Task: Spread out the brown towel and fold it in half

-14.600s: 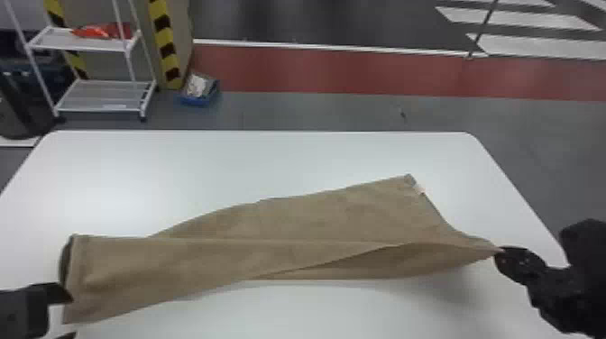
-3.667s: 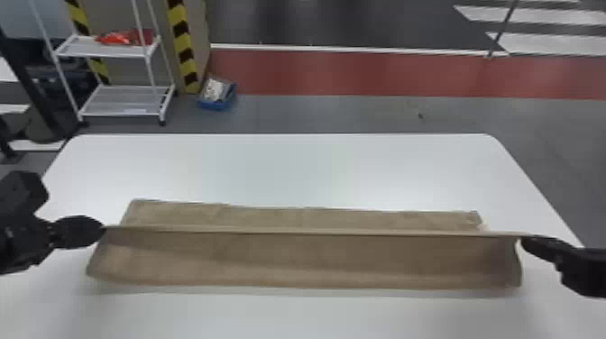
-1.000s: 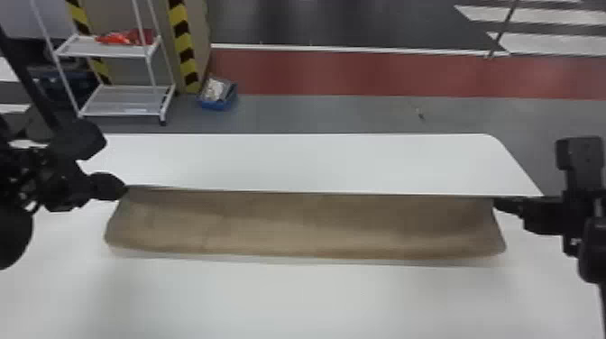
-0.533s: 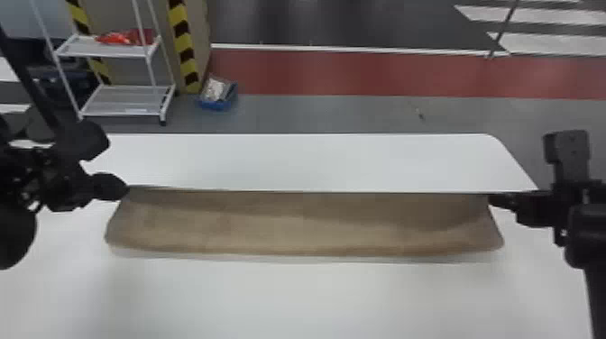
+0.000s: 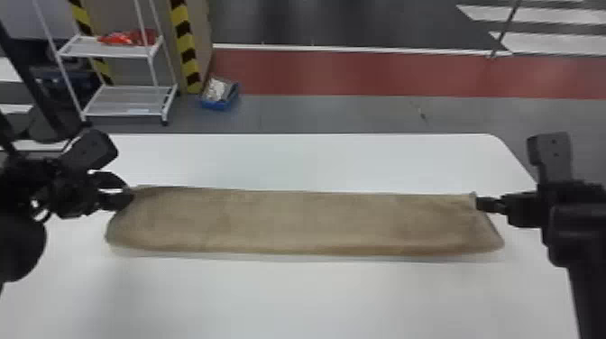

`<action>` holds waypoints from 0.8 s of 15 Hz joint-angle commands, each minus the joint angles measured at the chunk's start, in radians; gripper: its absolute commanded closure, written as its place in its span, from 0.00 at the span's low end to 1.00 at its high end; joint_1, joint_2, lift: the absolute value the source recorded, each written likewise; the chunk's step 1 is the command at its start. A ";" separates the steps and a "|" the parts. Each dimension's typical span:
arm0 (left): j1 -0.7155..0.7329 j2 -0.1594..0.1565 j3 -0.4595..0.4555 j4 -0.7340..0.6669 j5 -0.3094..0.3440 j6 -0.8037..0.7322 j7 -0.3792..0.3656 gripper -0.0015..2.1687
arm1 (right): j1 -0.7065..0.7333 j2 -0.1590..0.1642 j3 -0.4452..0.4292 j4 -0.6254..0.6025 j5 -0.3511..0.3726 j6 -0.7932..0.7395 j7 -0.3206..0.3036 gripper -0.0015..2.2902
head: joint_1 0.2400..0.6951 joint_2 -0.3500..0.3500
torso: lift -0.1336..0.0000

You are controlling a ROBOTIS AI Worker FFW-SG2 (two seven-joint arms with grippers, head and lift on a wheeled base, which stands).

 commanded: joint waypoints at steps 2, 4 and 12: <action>0.027 -0.001 0.023 -0.041 0.029 0.002 0.048 0.02 | 0.010 -0.001 -0.012 -0.002 -0.007 0.005 0.000 0.10 | 1.00 0.43 | 0.04; 0.041 -0.002 0.049 -0.071 0.041 0.002 0.061 0.02 | 0.016 -0.003 -0.017 -0.010 -0.013 0.008 0.001 0.10 | 1.00 0.43 | 0.04; 0.105 -0.004 0.130 -0.167 0.087 0.008 0.039 0.02 | 0.025 -0.003 -0.024 -0.021 -0.027 0.011 0.001 0.10 | 1.00 0.44 | 0.04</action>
